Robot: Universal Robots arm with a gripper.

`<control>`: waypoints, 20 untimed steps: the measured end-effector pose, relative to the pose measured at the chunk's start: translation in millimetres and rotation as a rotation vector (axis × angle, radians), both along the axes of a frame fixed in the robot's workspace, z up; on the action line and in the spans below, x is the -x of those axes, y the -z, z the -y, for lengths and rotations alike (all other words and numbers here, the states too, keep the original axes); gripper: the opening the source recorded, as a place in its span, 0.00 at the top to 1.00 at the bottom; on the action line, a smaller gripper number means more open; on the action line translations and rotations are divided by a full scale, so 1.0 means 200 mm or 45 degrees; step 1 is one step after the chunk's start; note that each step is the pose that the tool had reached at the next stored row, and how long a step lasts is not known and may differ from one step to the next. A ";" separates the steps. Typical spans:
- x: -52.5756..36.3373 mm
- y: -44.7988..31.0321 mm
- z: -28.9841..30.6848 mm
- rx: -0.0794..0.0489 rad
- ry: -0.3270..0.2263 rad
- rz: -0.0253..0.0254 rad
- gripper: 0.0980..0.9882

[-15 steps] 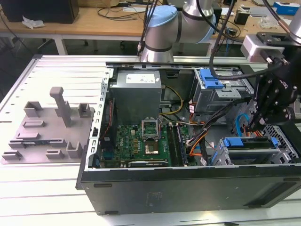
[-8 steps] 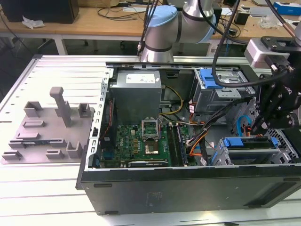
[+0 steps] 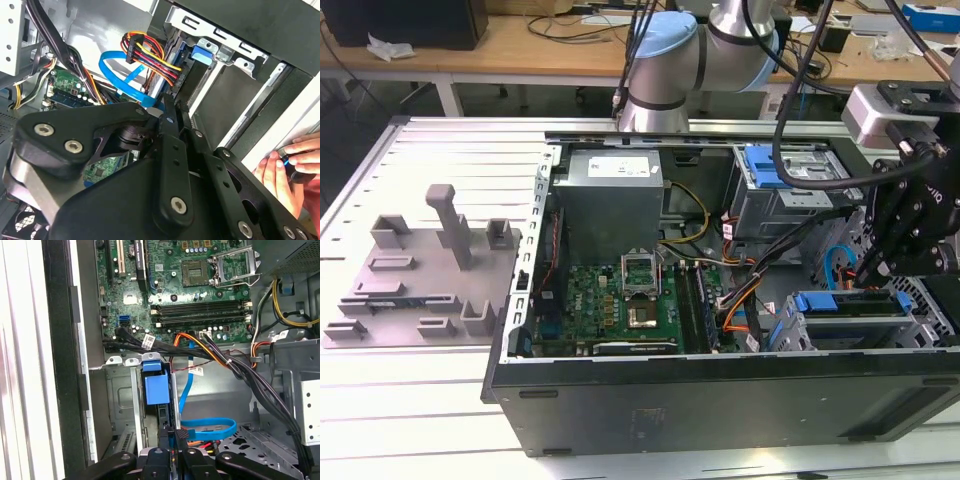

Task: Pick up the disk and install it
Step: 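Insert the second disk wire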

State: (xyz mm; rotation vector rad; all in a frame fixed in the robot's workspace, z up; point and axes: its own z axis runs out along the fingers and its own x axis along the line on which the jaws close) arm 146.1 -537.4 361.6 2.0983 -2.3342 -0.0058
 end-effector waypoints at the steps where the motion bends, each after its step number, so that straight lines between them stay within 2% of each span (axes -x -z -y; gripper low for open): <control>1: -0.001 0.000 0.000 0.000 0.000 0.0000 0.93; 20: -0.008 0.036 0.002 0.000 0.000 0.0000 0.93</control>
